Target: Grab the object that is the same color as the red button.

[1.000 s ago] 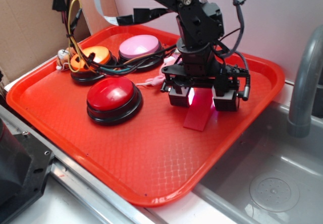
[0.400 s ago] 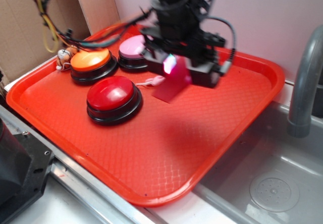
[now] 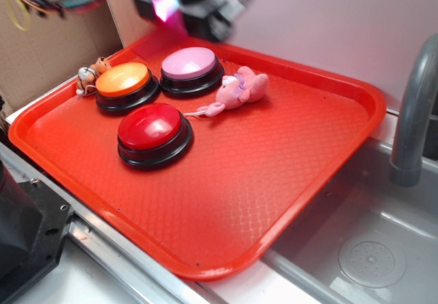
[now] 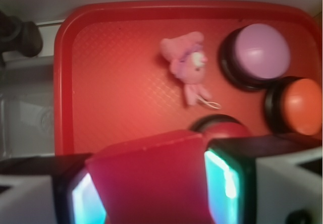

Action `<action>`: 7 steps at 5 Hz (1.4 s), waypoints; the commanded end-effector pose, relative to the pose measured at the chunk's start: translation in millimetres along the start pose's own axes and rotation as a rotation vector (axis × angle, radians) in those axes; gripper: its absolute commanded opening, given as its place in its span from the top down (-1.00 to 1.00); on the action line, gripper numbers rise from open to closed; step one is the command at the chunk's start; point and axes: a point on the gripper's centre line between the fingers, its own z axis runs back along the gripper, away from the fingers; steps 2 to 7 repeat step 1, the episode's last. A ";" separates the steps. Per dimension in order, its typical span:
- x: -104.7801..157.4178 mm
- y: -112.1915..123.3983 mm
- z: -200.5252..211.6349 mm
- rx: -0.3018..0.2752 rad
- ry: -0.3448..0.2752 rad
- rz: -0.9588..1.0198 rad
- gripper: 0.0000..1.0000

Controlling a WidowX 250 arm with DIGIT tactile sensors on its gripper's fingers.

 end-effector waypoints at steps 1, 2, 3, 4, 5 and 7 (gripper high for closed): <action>-3.2 45.8 37.4 -0.053 -0.124 0.057 1.00; -3.2 45.8 37.4 -0.053 -0.124 0.057 1.00; -3.2 45.8 37.4 -0.053 -0.124 0.057 1.00; -3.2 45.8 37.4 -0.053 -0.124 0.057 1.00; -3.2 45.8 37.4 -0.053 -0.124 0.057 1.00; -3.2 45.8 37.4 -0.053 -0.124 0.057 1.00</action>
